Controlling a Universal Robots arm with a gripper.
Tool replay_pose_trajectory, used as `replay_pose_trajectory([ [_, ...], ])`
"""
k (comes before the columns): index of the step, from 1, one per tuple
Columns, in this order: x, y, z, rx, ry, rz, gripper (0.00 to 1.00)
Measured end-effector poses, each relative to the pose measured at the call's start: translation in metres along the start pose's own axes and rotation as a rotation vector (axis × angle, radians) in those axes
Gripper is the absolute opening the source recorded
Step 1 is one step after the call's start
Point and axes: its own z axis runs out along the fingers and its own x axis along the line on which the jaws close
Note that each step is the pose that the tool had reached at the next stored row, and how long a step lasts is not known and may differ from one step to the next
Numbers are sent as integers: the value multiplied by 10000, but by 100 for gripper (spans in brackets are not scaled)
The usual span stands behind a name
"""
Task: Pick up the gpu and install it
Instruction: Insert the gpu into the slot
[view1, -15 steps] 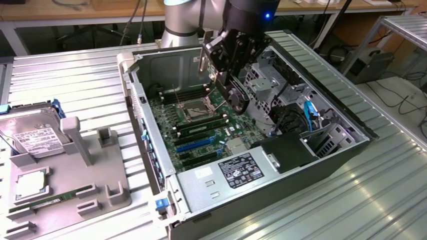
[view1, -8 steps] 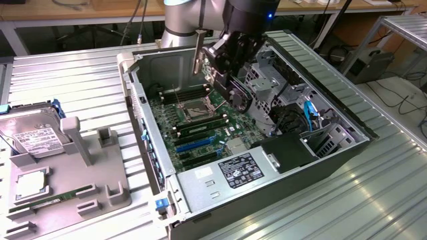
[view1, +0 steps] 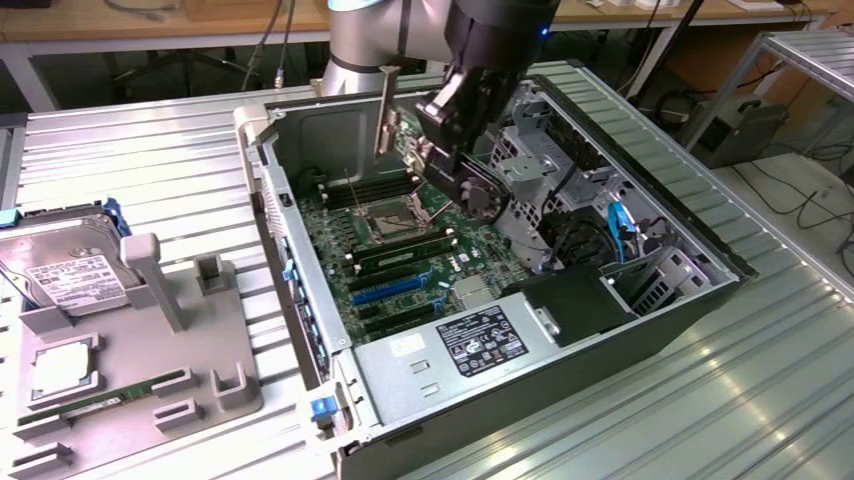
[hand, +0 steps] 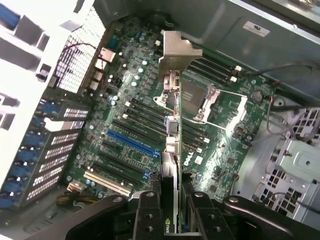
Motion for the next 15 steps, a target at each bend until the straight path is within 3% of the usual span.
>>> replay_pose_trajectory([
  [15, 1, -3, 49, -22, 97, -2817, 26],
])
